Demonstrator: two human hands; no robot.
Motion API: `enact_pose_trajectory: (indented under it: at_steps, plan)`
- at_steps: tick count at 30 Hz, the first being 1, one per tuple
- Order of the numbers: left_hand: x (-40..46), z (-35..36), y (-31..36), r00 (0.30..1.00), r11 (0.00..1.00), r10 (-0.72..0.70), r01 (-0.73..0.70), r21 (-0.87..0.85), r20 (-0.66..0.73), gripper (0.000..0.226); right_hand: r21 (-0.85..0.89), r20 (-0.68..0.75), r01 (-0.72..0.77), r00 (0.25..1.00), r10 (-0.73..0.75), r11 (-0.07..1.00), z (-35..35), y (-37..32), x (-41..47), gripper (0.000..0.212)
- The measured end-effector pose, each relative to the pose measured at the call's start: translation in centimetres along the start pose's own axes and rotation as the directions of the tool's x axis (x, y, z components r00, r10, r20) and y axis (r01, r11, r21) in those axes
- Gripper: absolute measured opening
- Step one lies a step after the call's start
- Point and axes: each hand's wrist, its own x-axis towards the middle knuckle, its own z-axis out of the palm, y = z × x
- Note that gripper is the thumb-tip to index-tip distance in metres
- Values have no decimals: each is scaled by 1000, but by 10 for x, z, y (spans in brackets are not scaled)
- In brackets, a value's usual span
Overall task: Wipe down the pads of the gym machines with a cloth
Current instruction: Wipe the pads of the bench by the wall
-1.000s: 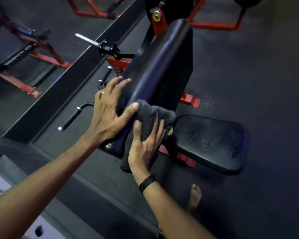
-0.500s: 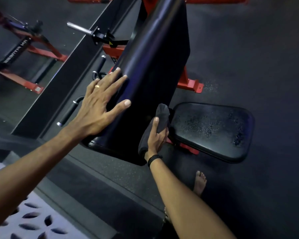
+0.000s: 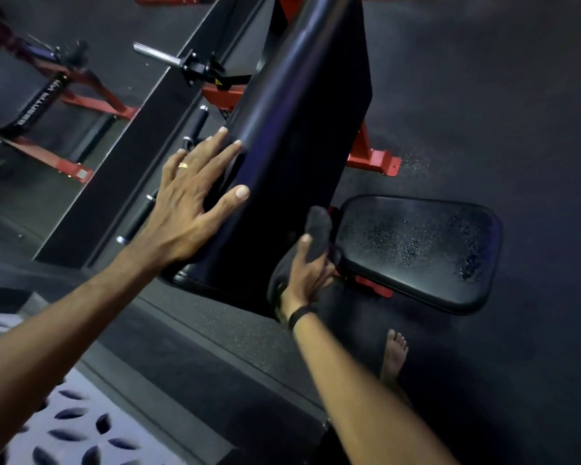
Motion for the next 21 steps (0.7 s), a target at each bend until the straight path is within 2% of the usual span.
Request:
enact_pose_trajectory:
  at_steps: [2, 3, 4, 5, 6, 8, 10, 11, 12, 13, 15, 17, 19, 21]
  plan:
    - [1, 1, -1, 1000, 1000, -12, 12, 5, -13, 70, 87, 35, -157, 987, 154, 984, 1, -15, 28, 59]
    - [1, 0, -1, 1000, 1000, -19, 19, 7, -25, 70, 75, 31, -158, 987, 156, 985, 2, -25, 26, 59]
    - [0, 0, -1, 999, 1000, -19, 19, 9, -35, 69, 46, 5, -93, 996, 93, 995, 2, -34, 12, 62]
    - [-1, 0, -2, 999, 1000, -14, 14, 5, -48, 68, 26, -35, 45, 998, -44, 999, 4, -41, -8, 64]
    - [1, 0, -3, 998, 1000, -8, 8, 1, -58, 67, 26, -69, 234, 970, -232, 972, 4, -46, -34, 64]
    - [3, 0, -3, 998, 999, -1, -1, -33, -62, 65, 10, -92, 544, 836, -541, 839, 1, -44, -83, 59]
    - [-1, 0, -4, 998, 998, -1, -3, -64, -70, 65, 19, -31, 707, 707, -707, 707, -8, -27, -100, 55]
    - [-1, 0, -4, 997, 997, 2, -8, -75, -82, 66, 57, -14, 737, 675, -738, 674, -11, -20, -91, 54]
    - [-1, 0, -4, 996, 997, 4, -11, -78, -88, 68, 83, -2, 728, 683, -730, 681, -10, -14, -74, 54]
    - [0, 0, -4, 996, 997, 2, -9, -78, -87, 70, 84, 12, 676, 734, -679, 733, -7, -6, -56, 56]
    - [0, 1, -5, 998, 998, -6, 2, -66, -55, 72, 9, 5, 464, 886, -464, 886, -1, 6, -21, 71]
    - [1, 2, -5, 999, 998, -9, 6, -60, -46, 73, 29, 30, 239, 970, -240, 971, -1, 12, 5, 93]
    - [2, 3, -6, 999, 999, 11, -13, -46, -42, 74, 132, 48, 82, 995, -89, 988, -4, 14, 16, 96]
    - [3, 2, -7, 999, 998, 28, -29, -48, -39, 73, 126, 28, 93, 995, -97, 988, -8, 6, 2, 91]
